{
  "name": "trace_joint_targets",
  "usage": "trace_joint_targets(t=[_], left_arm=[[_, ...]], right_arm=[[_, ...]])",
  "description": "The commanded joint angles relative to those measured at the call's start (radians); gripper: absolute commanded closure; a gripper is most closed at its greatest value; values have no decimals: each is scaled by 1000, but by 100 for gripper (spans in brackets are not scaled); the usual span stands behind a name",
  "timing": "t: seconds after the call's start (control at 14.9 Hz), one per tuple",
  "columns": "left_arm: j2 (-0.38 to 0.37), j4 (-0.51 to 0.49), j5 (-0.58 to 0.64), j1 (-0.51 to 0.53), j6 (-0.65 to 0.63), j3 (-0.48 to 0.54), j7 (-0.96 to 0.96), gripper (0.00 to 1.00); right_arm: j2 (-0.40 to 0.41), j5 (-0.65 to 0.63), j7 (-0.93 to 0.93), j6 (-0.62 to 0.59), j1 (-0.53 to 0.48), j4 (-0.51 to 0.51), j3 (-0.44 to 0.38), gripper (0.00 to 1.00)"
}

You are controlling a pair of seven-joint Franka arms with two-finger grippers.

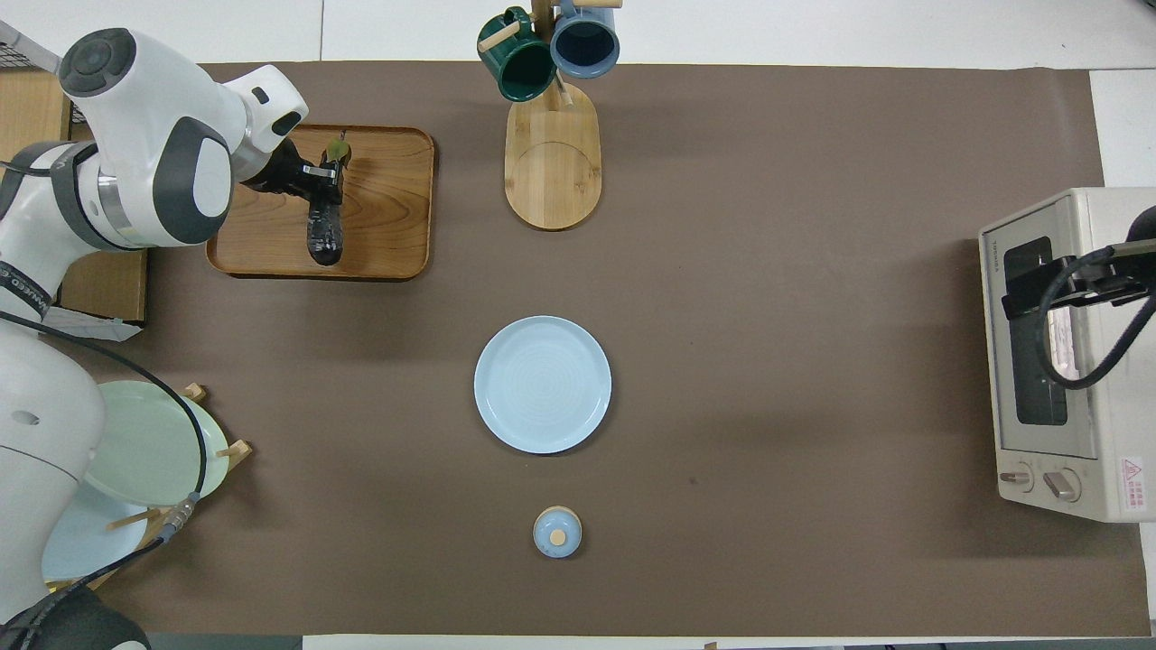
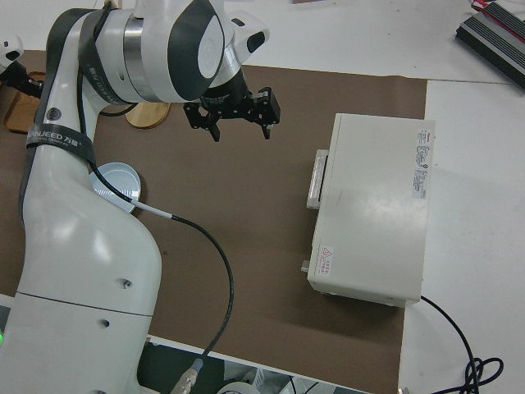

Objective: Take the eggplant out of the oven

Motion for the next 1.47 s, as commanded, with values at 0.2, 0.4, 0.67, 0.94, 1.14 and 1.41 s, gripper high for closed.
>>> trace_joint_targets(t=[0.2,0.4,0.67,0.94,1.14,1.41], left_arm=[[-23,40,-18,18,-159,1,12,0],[-155,-1,-120,56,-188,11,-4,0],[-304,-27,-98,60,-349,40,-35,0],[-437,-29,17,58,-481,43,-38,0],[-525,-29,53,60,-582,43,-40,0],[-624,-93,71,60,-637,43,-81,0]], right_arm=[[-42,12,34,8,13,-19,-8,0],[-45,15,36,8,-3,-30,-11,0],[-79,13,24,9,-6,-87,-11,0],[-50,6,33,-9,-18,-48,-5,0],[-47,4,33,25,-38,-38,-1,0],[-33,4,28,26,-35,-33,-4,0]])
